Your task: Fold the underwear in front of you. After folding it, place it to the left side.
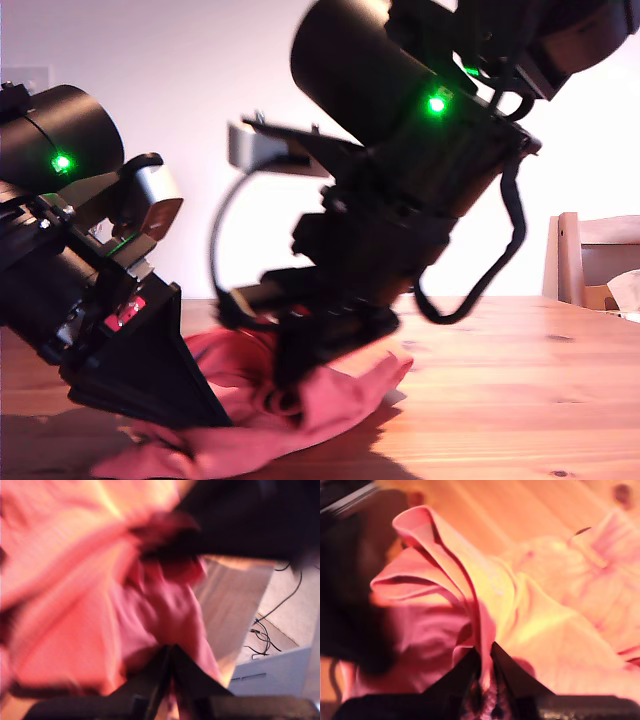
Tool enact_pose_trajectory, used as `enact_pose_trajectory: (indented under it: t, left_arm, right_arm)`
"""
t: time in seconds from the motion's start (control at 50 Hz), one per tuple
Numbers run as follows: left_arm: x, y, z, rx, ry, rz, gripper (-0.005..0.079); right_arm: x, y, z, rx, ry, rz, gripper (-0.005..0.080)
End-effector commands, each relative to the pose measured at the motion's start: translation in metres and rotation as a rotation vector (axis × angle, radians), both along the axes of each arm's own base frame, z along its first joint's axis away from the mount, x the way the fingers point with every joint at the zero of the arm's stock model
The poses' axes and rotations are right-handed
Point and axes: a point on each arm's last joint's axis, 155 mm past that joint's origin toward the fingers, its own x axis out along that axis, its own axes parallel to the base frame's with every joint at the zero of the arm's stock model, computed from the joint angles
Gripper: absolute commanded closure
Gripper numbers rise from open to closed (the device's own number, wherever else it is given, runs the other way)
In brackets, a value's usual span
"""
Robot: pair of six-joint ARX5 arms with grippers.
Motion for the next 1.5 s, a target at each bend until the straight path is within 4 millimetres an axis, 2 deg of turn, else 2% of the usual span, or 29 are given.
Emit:
enact_pose_trajectory:
  t: [0.0, 0.14, 0.36, 0.54, 0.7, 0.84, 0.98, 1.14, 1.3, 1.48]
  left_arm:
    - [-0.006, 0.000, -0.005, 0.009, 0.014, -0.017, 0.0767]
    - [-0.006, -0.001, -0.006, 0.020, 0.003, -0.017, 0.0767]
    - [0.000, -0.001, -0.007, 0.029, -0.024, -0.001, 0.0766]
    - [0.006, -0.009, 0.017, -0.040, -0.084, -0.012, 0.0766]
    - [0.016, -0.008, 0.032, -0.078, -0.126, 0.004, 0.0766]
    - [0.001, -0.018, 0.042, -0.149, -0.112, -0.087, 0.0766]
    - [0.022, -0.008, 0.029, -0.060, -0.172, -0.003, 0.0766]
    - [0.035, -0.012, 0.011, -0.013, -0.228, 0.027, 0.0766]
    - [0.032, -0.018, 0.004, 0.007, -0.214, 0.016, 0.0766]
    - [0.013, -0.002, -0.017, 0.094, -0.080, 0.036, 0.0766]
  right_arm:
    - [0.012, 0.003, 0.015, 0.006, -0.024, 0.000, 0.0763]
    - [0.019, 0.006, 0.030, -0.008, -0.012, 0.029, 0.0763]
    - [0.015, 0.011, 0.044, -0.021, 0.035, 0.071, 0.0763]
    - [0.009, 0.005, 0.038, -0.060, 0.057, 0.089, 0.0763]
    - [0.007, -0.002, 0.034, -0.079, 0.079, 0.086, 0.0763]
    - [0.008, -0.004, 0.033, -0.082, 0.084, 0.088, 0.0763]
    - [0.006, -0.005, 0.032, -0.087, 0.093, 0.090, 0.0763]
    - [0.001, -0.008, 0.028, -0.098, 0.114, 0.097, 0.0763]
    - [-0.004, -0.008, 0.028, -0.100, 0.131, 0.112, 0.0763]
    - [-0.006, -0.008, 0.037, -0.092, 0.131, 0.118, 0.0763]
